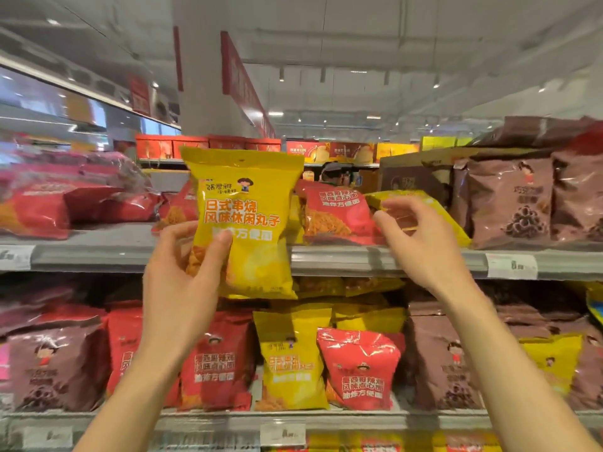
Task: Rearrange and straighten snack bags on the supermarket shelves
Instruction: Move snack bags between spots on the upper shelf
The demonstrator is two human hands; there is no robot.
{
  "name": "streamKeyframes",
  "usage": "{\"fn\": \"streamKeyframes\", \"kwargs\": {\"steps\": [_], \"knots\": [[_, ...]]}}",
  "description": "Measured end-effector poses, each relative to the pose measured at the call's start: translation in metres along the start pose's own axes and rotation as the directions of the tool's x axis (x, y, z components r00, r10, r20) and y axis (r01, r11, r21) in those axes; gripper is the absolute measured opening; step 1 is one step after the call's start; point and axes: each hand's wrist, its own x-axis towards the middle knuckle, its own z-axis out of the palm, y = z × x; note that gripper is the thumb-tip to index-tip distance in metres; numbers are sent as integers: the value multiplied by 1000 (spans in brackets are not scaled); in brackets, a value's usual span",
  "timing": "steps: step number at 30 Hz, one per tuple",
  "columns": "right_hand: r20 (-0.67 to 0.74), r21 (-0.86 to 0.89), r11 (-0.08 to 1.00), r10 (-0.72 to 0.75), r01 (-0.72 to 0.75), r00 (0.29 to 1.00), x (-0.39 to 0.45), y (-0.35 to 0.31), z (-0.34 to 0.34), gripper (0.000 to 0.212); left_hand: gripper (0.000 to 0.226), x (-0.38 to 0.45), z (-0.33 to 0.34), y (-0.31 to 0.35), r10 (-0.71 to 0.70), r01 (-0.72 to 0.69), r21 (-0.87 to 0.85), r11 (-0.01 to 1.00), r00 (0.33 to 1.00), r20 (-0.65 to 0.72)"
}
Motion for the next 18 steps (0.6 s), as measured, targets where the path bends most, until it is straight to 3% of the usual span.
{"fn": "streamKeyframes", "kwargs": {"steps": [4,8,13,18], "knots": [[118,-386,920,-21,66,993,47,-1,20,40,34,43,9,8,19,-21,84,996,1000,20],[243,-559,827,89,64,966,69,3,37,48,34,73,23,6,13,-22,143,990,998,63],[230,-513,858,174,-32,957,72,7,52,50,41,88,34,-6,16,-35,251,967,997,78],[237,-282,947,224,-154,945,72,5,51,48,43,90,30,-10,-38,16,221,975,994,98]]}}
